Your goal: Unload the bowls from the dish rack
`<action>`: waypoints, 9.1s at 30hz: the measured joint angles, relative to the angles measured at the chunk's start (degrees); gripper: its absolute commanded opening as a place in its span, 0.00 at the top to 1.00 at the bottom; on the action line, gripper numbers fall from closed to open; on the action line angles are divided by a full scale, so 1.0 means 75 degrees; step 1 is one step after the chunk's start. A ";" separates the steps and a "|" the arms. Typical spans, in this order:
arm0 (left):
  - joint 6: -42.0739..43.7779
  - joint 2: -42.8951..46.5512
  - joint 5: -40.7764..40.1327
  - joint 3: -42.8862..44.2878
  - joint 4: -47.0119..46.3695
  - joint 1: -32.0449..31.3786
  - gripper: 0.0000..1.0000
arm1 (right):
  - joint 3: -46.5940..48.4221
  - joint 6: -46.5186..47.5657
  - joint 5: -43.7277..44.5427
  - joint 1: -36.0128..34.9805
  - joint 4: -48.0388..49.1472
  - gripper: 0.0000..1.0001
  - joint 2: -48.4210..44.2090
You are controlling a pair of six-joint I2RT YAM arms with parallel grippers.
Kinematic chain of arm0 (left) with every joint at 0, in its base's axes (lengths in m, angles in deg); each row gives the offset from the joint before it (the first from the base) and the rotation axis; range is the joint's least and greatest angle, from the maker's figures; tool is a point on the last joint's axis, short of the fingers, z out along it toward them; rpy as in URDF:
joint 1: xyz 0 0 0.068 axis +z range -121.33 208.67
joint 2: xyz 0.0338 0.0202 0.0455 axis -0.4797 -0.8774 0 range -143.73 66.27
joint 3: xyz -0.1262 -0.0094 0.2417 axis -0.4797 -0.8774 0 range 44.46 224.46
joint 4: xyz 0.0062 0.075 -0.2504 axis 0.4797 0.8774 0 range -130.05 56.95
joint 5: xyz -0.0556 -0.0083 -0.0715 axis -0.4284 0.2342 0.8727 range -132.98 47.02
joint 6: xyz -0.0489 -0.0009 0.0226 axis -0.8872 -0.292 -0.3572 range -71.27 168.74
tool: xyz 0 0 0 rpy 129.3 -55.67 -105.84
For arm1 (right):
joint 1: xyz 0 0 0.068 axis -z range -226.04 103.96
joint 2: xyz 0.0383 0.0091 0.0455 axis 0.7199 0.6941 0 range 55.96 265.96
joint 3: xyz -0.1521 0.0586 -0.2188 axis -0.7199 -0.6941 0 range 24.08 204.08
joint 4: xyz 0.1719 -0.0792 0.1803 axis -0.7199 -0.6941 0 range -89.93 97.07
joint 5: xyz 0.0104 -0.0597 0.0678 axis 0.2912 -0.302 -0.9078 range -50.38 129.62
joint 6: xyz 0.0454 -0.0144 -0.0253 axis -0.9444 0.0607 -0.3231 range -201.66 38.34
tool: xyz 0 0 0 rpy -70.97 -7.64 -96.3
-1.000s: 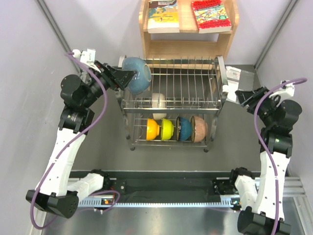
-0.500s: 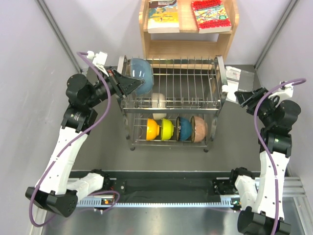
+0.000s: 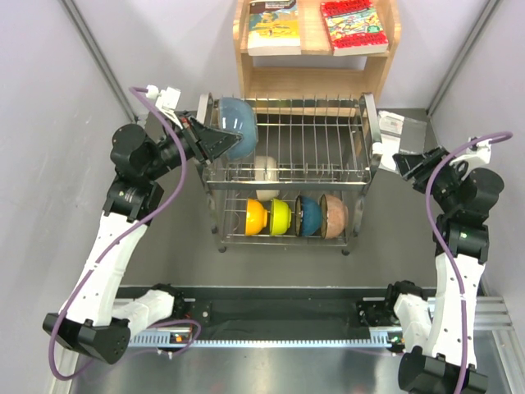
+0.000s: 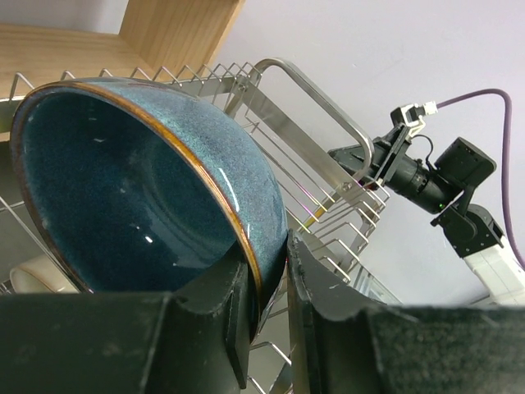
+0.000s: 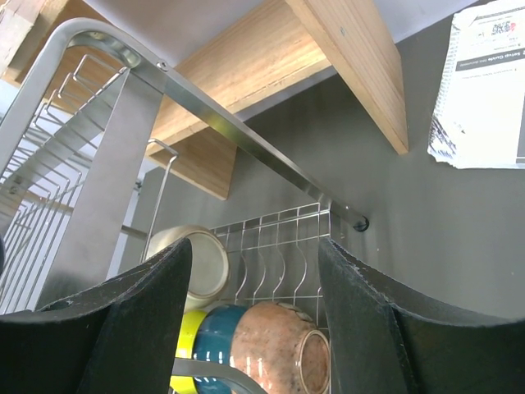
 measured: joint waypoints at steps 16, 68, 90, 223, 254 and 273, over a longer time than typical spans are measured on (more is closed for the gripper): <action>0.0831 -0.0213 0.1067 -0.0230 -0.0892 0.0026 1.00 | -0.0280 -0.0012 -0.0061 0.0000 0.0041 0.37 -0.0157; 0.2952 0.0816 -0.0938 0.3045 0.2398 0.0067 1.00 | -0.1207 -0.0309 -0.0405 0.0000 0.0705 0.38 -0.0073; 0.4217 -0.0020 -0.5875 -0.1443 0.4141 0.0079 1.00 | 0.0286 0.0213 -0.0350 0.0000 -0.0108 0.38 -0.0586; 0.2704 0.3689 -0.2311 -0.2127 0.6283 0.1740 0.36 | -0.0874 0.0490 -0.0475 -0.0452 0.0055 0.29 -0.1102; 0.2906 0.0965 -0.1483 -0.2751 0.3270 0.1052 0.37 | -0.2299 0.0871 -0.0527 -0.1702 -0.0653 0.34 -0.1804; 0.2801 0.0530 -0.2667 -0.2876 0.2451 0.0297 0.37 | -0.2232 0.0915 0.0965 -0.3427 0.1384 0.43 0.0839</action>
